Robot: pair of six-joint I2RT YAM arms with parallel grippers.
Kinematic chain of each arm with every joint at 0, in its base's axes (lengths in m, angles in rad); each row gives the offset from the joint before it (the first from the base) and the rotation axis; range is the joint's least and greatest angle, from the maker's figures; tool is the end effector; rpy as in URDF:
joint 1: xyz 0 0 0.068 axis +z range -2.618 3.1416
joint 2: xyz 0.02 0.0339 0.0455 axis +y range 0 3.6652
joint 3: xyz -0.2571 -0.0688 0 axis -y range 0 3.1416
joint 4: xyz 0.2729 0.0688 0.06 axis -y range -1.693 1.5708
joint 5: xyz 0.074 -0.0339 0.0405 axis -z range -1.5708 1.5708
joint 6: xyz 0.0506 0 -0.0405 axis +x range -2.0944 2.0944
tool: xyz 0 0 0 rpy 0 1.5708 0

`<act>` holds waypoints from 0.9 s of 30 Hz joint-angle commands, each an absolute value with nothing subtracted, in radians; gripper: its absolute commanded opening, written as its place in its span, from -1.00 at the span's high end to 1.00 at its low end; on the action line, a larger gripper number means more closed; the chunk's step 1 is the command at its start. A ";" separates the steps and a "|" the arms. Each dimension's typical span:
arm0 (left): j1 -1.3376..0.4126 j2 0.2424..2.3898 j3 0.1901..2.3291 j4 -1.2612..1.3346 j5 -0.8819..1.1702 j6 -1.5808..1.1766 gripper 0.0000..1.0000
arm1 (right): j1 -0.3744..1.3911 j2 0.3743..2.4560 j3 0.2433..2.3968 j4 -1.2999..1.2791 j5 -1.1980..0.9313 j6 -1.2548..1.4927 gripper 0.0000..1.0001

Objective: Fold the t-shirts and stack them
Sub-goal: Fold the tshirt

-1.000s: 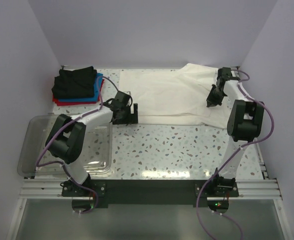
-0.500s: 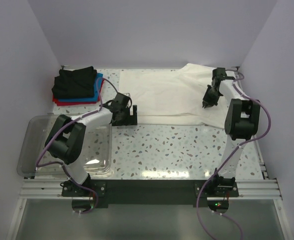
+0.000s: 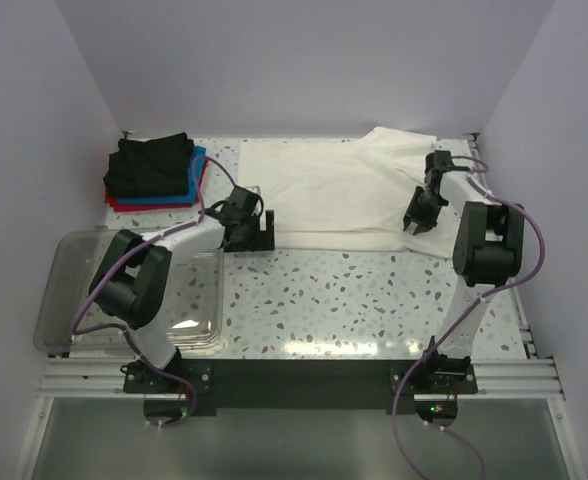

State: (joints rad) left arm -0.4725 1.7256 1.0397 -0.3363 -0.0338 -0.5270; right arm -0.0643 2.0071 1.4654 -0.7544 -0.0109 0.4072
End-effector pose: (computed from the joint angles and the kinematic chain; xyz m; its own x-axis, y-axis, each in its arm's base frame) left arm 0.3336 -0.1686 0.1348 -0.8776 -0.1160 -0.4652 -0.0025 0.9714 -0.2374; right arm 0.4264 -0.0269 0.1373 -0.8577 0.4521 -0.2449 0.4367 0.8920 0.1171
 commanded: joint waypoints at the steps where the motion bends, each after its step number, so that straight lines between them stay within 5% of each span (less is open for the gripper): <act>1: -0.462 1.677 1.019 -0.336 -0.055 -0.531 -0.84 | -0.092 1.942 1.462 -0.744 0.005 0.397 0.29; 27: -0.460 1.674 1.026 -0.351 -0.061 -0.526 -0.84 | -0.124 1.987 1.417 -0.672 -0.037 0.402 0.52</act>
State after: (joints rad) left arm -0.4721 1.7145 1.0290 -0.3233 -0.0303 -0.5297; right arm -0.1284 1.9778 1.4002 -0.6937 -0.0196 0.4023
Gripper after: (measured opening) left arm 0.918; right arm 0.249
